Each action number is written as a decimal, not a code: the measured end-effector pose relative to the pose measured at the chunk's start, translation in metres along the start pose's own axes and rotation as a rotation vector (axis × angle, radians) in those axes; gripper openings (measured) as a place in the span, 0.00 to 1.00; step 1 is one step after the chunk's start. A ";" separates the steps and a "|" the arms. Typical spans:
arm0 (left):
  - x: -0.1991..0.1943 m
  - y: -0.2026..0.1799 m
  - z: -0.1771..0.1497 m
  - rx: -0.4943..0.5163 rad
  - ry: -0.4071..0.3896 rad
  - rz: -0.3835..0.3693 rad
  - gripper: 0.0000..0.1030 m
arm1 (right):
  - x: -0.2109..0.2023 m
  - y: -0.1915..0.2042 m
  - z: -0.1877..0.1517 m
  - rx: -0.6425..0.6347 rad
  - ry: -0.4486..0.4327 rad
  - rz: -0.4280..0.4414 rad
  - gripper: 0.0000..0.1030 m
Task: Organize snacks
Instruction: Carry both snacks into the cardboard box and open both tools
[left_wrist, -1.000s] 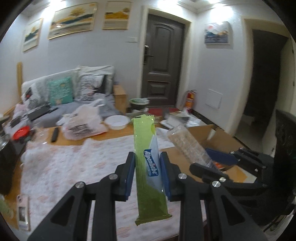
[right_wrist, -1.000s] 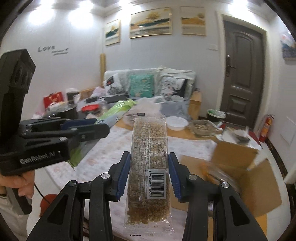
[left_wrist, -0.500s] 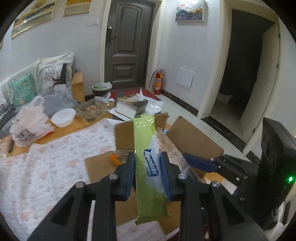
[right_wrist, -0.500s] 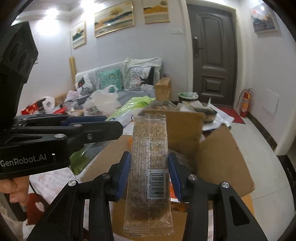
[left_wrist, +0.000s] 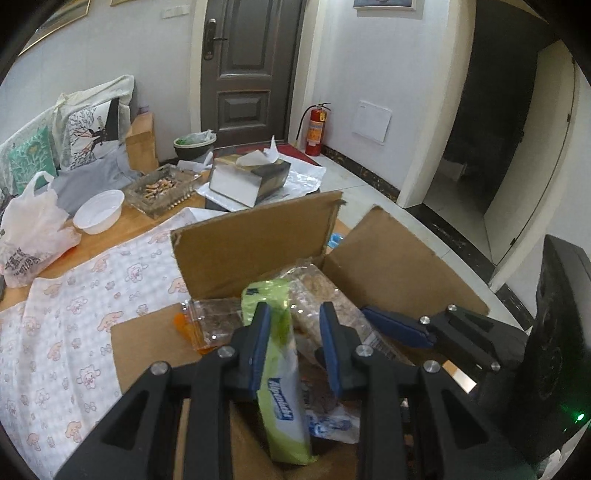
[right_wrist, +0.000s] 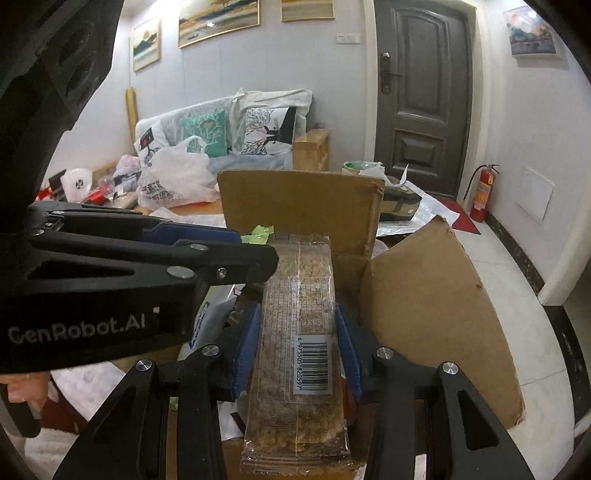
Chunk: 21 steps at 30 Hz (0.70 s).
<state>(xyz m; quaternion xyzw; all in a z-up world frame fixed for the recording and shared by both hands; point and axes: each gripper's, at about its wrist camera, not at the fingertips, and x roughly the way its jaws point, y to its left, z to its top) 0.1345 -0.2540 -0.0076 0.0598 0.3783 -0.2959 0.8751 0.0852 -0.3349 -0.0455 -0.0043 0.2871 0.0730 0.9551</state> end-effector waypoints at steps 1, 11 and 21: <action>0.000 0.001 0.000 -0.003 0.000 0.002 0.24 | 0.001 -0.001 0.000 0.005 -0.001 0.006 0.36; -0.003 0.014 -0.001 -0.022 0.007 0.018 0.29 | -0.005 0.002 0.001 0.006 -0.014 0.016 0.45; -0.046 0.021 -0.008 -0.038 -0.075 0.031 0.59 | -0.029 0.005 0.002 0.021 -0.037 0.009 0.48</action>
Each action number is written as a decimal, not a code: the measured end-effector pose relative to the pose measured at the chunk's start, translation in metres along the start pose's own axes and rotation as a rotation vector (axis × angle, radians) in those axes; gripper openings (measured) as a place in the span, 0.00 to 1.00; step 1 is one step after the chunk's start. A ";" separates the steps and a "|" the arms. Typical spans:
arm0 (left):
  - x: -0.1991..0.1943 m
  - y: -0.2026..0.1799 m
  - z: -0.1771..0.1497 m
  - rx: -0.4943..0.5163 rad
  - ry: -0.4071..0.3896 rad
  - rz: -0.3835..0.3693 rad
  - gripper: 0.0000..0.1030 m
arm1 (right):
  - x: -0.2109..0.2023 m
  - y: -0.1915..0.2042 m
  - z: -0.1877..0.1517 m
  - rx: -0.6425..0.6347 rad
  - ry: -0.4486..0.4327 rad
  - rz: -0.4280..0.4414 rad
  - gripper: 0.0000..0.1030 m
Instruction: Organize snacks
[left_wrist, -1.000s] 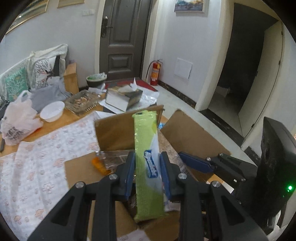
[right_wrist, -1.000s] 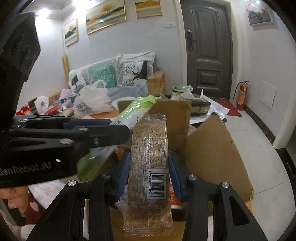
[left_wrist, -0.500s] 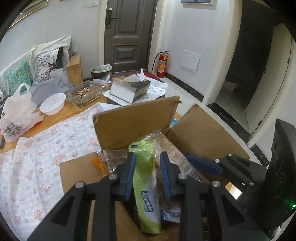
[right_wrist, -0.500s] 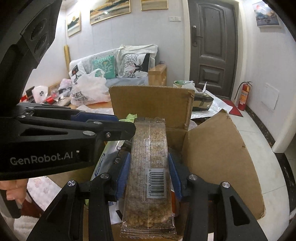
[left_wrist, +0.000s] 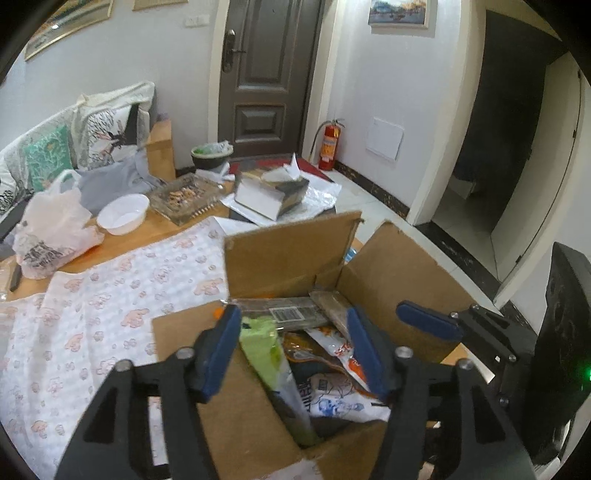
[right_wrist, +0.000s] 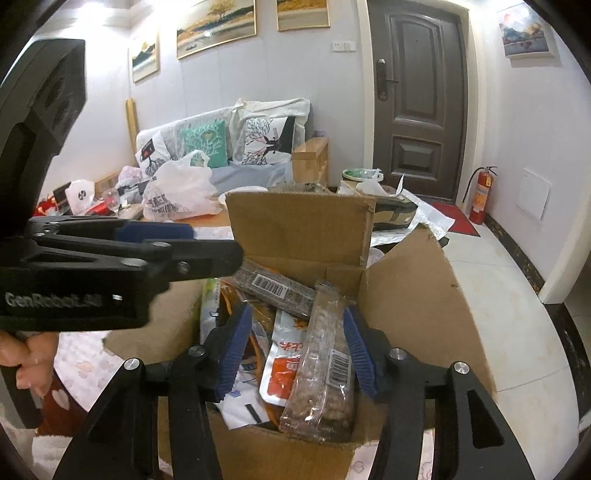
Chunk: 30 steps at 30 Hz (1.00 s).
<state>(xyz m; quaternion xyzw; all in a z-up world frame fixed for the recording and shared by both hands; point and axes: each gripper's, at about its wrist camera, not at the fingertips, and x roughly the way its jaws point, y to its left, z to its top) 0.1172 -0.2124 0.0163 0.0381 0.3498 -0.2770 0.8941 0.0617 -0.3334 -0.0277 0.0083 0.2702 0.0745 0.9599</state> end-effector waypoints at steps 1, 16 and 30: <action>-0.006 0.001 -0.001 -0.002 -0.012 0.000 0.61 | -0.003 0.001 0.000 0.001 -0.004 0.004 0.52; -0.149 0.023 -0.042 -0.023 -0.370 0.190 0.99 | -0.086 0.039 0.019 0.000 -0.295 0.103 1.00; -0.161 0.069 -0.093 -0.108 -0.391 0.300 0.99 | -0.088 0.094 -0.006 -0.129 -0.330 0.122 1.00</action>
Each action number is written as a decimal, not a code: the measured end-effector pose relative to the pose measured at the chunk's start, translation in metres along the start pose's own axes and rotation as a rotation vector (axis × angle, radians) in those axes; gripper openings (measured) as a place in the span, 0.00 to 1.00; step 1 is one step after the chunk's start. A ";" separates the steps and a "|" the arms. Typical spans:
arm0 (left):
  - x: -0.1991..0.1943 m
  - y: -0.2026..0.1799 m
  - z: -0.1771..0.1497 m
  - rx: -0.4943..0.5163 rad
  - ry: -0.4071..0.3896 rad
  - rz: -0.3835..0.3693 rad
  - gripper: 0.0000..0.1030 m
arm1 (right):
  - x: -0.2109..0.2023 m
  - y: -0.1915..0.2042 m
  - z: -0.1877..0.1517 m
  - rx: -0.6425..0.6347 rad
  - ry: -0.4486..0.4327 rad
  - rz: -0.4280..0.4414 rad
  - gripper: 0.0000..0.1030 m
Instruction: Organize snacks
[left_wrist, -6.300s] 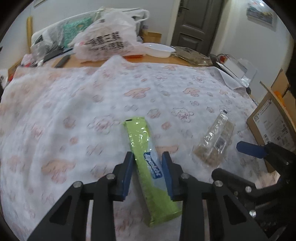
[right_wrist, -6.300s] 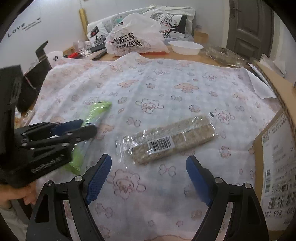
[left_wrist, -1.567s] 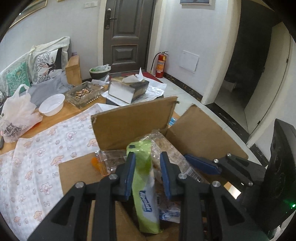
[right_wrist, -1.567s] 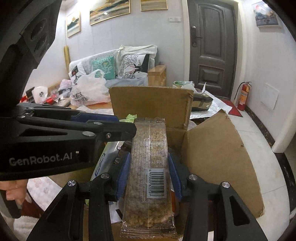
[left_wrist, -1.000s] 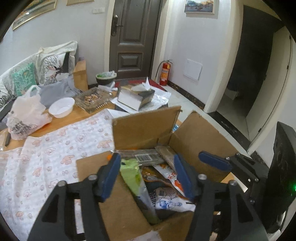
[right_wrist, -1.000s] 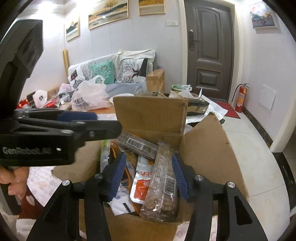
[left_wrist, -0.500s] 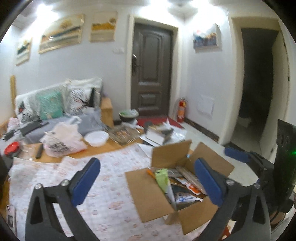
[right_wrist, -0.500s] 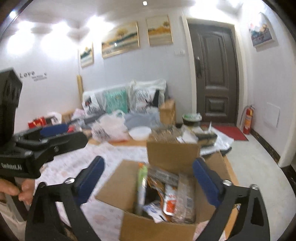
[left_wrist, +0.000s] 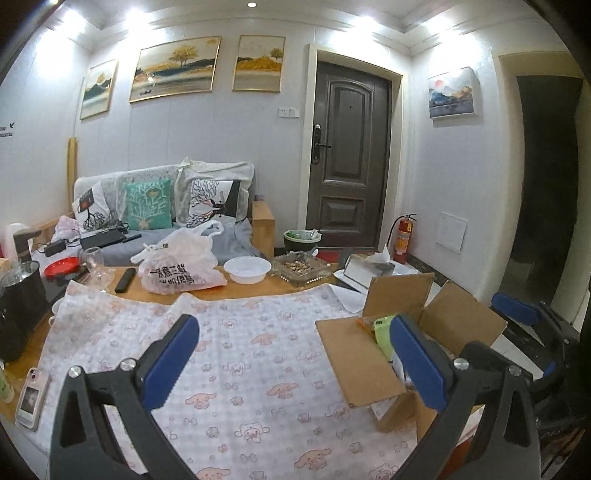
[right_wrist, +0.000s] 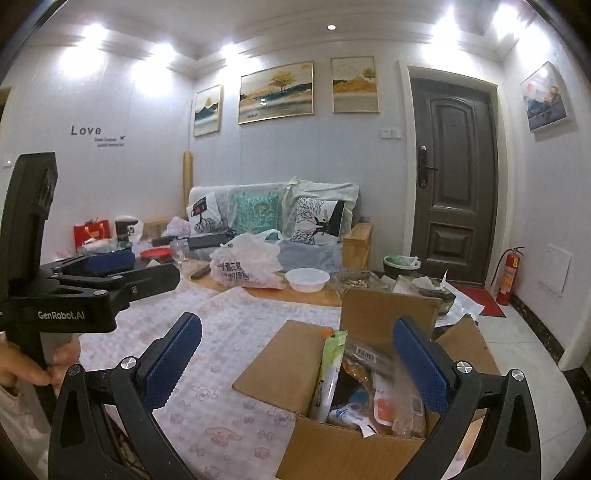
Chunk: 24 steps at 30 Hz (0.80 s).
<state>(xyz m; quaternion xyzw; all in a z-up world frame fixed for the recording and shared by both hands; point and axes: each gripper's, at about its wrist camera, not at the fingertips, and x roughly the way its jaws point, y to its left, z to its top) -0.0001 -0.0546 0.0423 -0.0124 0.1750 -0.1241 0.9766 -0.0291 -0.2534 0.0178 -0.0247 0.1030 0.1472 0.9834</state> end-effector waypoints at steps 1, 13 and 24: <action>0.001 0.000 -0.001 0.003 0.001 0.000 0.99 | 0.001 0.000 0.000 0.003 0.001 0.000 1.00; 0.007 -0.008 -0.002 0.016 0.011 -0.008 0.99 | 0.003 -0.009 -0.004 0.030 0.008 -0.009 1.00; 0.010 -0.014 -0.005 0.030 0.008 -0.033 0.99 | 0.002 -0.011 -0.005 0.037 0.010 -0.013 1.00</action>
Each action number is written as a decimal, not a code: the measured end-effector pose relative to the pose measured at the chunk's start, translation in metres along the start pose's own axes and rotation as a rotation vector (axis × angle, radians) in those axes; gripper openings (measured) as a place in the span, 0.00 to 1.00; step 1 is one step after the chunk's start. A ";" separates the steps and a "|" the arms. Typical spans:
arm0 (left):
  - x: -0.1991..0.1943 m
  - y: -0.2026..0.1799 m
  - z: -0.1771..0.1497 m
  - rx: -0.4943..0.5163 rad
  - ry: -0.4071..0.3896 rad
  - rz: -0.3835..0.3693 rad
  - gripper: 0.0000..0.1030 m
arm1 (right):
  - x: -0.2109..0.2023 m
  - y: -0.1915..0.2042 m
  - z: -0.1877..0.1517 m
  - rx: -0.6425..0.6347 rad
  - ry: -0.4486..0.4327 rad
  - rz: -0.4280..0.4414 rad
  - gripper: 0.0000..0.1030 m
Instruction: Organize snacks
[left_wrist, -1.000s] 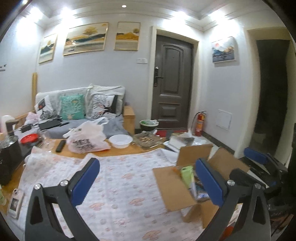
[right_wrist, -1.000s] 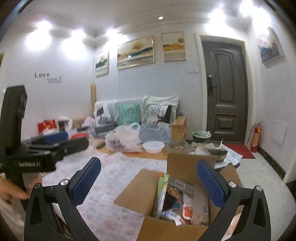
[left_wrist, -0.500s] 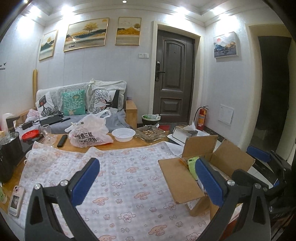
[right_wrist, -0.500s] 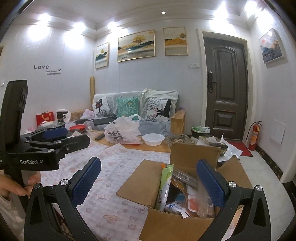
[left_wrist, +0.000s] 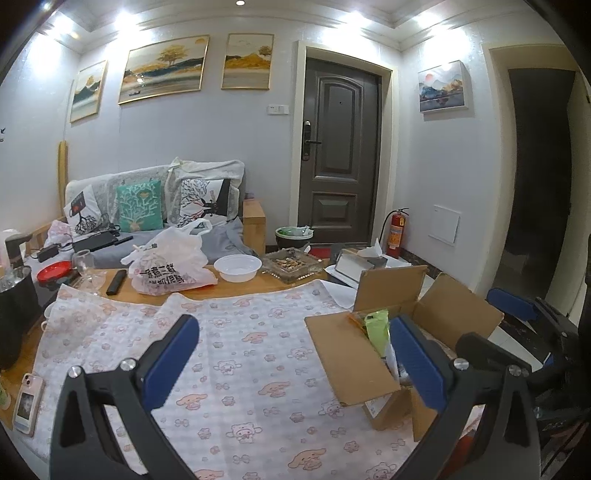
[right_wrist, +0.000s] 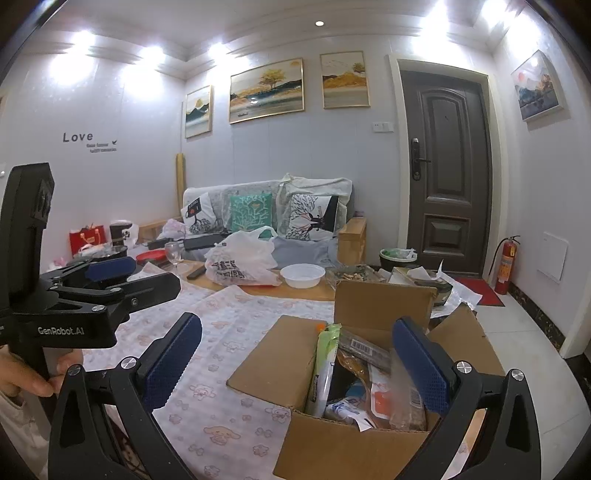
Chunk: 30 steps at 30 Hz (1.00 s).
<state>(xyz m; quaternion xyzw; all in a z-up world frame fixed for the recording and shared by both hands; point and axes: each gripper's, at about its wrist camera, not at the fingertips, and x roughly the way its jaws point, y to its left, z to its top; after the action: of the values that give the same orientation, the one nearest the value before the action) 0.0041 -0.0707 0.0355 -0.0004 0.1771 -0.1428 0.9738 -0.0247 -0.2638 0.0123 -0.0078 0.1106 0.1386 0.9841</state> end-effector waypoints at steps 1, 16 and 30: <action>0.000 0.000 0.000 0.001 0.001 0.000 0.99 | 0.000 0.000 0.000 0.000 0.000 0.000 1.00; 0.001 0.001 -0.003 -0.011 0.010 -0.014 0.99 | 0.000 -0.002 -0.001 0.000 0.001 0.002 1.00; 0.002 0.001 -0.003 -0.008 0.012 -0.010 0.99 | 0.000 -0.002 0.000 0.002 0.000 0.001 1.00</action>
<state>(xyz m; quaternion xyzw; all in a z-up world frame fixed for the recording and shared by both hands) 0.0050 -0.0702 0.0319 -0.0043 0.1835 -0.1471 0.9719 -0.0241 -0.2658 0.0121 -0.0070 0.1104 0.1388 0.9841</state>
